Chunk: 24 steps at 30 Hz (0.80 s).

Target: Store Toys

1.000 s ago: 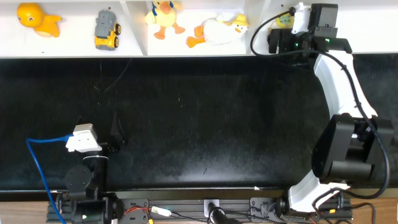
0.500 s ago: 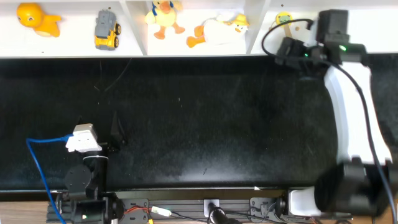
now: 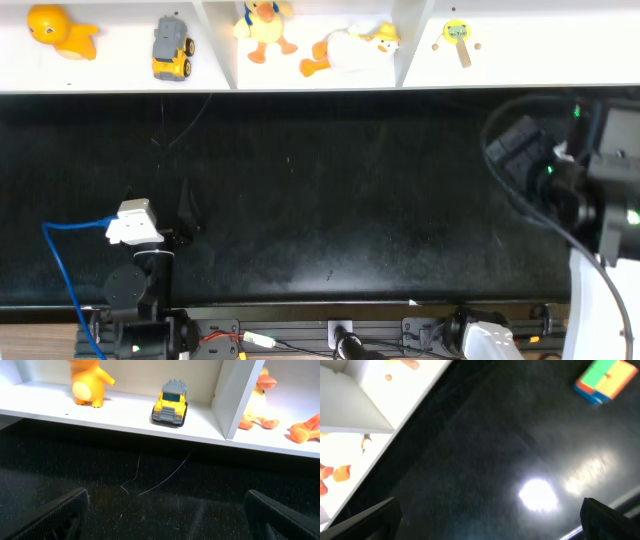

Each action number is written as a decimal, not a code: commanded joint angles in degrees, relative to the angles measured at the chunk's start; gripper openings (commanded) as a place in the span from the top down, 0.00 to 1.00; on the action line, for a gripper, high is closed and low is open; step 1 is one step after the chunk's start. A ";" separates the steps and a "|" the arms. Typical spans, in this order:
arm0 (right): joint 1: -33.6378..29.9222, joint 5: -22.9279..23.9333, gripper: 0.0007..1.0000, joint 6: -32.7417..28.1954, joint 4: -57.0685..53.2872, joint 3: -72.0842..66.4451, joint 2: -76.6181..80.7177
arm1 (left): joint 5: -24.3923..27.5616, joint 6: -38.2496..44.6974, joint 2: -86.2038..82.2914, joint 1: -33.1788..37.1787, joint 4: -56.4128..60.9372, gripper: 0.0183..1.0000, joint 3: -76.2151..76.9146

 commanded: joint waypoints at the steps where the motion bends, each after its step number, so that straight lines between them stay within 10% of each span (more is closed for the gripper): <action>1: -0.17 3.87 0.00 3.93 -2.95 -0.02 -3.28 | -0.48 -0.42 -0.57 -0.37 0.28 0.00 -0.48; 8: -3.82 11.34 0.00 6.95 -2.56 -1.70 -1.03 | -0.46 -0.42 -0.57 -0.37 0.28 0.00 -0.48; 24: -30.45 6.84 0.00 2.03 13.14 -9.81 17.09 | -0.46 -0.42 -0.57 -0.37 0.28 0.00 -0.48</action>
